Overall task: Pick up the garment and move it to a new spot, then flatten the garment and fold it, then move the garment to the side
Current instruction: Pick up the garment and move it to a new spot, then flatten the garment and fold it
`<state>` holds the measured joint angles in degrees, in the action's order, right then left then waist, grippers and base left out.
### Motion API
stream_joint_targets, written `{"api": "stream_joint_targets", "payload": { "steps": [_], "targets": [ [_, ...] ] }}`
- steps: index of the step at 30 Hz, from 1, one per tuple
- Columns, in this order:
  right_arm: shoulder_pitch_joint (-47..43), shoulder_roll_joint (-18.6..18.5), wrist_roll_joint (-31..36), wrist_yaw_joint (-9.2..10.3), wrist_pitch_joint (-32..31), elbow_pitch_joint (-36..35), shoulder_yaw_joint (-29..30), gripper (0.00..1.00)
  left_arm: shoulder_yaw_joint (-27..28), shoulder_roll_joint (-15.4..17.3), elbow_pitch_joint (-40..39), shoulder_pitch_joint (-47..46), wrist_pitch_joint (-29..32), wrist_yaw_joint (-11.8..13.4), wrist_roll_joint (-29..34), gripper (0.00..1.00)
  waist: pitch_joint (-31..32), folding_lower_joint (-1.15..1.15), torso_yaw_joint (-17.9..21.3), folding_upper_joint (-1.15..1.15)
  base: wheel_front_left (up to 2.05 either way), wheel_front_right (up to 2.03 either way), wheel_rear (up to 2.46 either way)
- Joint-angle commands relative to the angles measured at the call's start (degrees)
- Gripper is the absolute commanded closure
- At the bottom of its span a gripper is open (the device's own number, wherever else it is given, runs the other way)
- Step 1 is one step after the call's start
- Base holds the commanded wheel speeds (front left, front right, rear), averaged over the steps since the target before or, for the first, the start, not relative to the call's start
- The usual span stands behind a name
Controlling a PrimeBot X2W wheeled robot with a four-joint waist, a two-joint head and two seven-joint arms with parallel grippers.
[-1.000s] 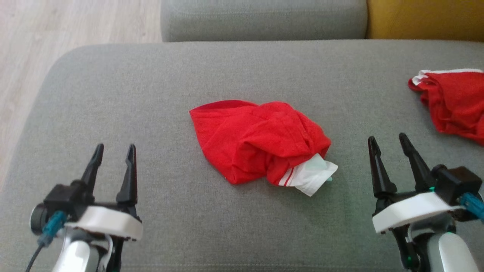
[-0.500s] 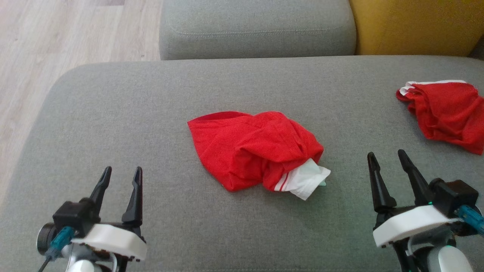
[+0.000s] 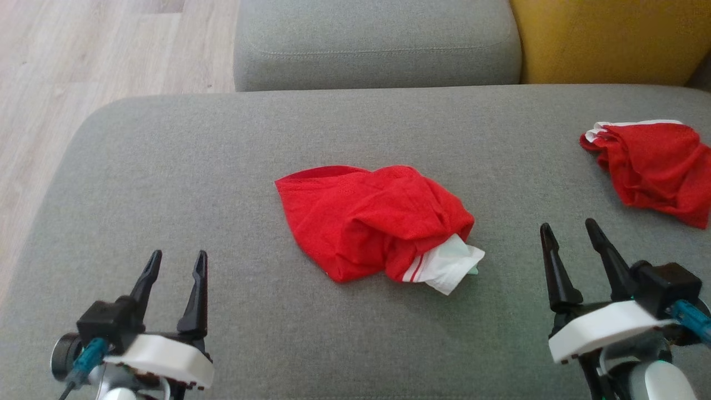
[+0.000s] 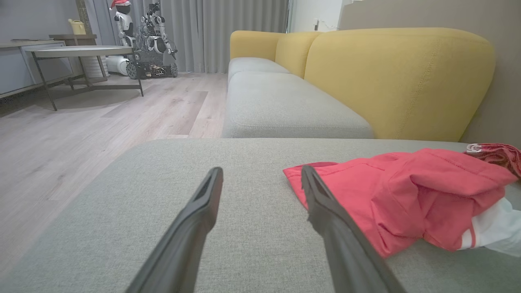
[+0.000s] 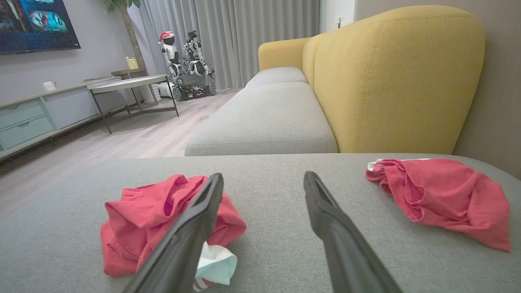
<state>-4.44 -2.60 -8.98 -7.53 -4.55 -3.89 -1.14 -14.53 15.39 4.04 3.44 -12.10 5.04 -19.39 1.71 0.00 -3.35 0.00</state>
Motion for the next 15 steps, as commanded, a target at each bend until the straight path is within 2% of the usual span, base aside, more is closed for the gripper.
{"api": "stream_joint_targets", "payload": {
  "steps": [1,15],
  "targets": [
    [0.81,-0.28,0.28,0.04,-0.04,-2.40,-1.21,0.00,1.81,1.32,-1.85,-2.51,0.21,0.14,-0.13,0.00,-0.03,0.00,0.01,0.00,0.00,0.00,0.00],
    [0.80,-0.28,-0.12,0.04,-0.29,-2.55,-1.27,0.00,1.38,1.66,-2.10,-2.77,0.00,0.65,-0.22,0.00,-0.33,0.00,0.12,0.00,0.00,0.00,0.00]
  ]
}}
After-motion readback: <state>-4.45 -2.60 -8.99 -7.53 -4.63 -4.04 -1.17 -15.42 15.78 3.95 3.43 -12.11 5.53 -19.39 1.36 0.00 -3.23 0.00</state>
